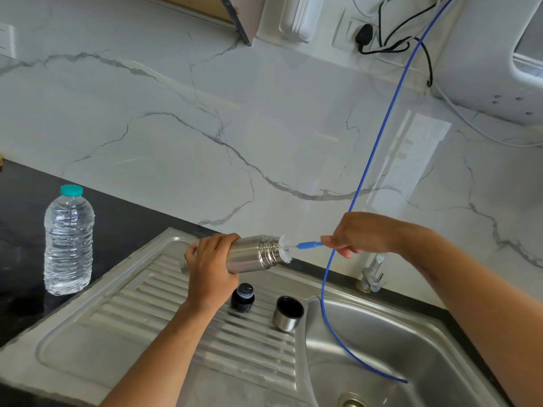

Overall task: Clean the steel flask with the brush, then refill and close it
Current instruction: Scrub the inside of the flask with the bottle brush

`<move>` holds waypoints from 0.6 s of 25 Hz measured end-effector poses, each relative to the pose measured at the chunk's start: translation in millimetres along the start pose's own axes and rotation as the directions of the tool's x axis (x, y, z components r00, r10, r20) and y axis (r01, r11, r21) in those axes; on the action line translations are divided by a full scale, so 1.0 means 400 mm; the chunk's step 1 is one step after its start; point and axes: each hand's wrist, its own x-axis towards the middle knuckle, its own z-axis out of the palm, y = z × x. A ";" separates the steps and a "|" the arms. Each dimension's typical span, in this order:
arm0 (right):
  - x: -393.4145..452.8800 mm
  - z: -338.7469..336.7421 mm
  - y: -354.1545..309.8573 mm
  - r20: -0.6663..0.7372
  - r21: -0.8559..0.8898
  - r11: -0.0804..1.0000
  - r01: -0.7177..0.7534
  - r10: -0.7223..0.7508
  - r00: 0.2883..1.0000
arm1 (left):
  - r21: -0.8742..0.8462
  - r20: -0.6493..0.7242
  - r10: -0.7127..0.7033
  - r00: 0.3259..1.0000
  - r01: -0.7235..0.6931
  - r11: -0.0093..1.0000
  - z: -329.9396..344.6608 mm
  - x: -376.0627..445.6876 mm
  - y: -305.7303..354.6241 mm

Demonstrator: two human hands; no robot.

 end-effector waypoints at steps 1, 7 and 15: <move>0.013 0.008 -0.012 0.020 0.053 0.999 -0.001 0.000 1.000 | -0.004 -0.010 0.006 1.000 -0.006 1.000 -0.001 -0.001 0.002; -0.004 0.091 -0.051 -0.520 -0.661 0.742 -0.113 -0.344 0.782 | -0.043 0.024 -0.108 0.994 0.109 0.993 0.009 -0.004 0.012; -0.056 0.023 0.023 -0.285 -0.299 0.952 0.064 -0.153 0.946 | -0.062 0.032 -0.071 0.997 0.073 0.995 0.008 -0.009 -0.003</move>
